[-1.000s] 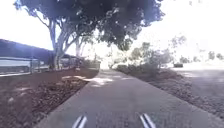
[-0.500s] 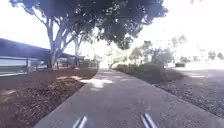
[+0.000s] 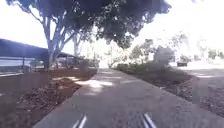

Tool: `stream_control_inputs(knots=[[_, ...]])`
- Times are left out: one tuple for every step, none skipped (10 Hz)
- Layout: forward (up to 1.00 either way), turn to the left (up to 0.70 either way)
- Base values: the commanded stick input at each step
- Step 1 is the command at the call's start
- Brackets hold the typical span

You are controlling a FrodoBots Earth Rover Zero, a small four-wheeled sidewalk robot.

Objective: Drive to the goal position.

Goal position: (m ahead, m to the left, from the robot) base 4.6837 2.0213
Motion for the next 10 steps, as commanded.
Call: stream_control_inputs(knots=[[1.00, 0.00], [1.00, 0.00], [1.00, -0.20], [1.00, -0.40], [1.00, -0.38], [1.00, -0.22], [1.00, -0.06], [1.00, 0.00], [1.00, 0.00], [1.00, 0.00]])
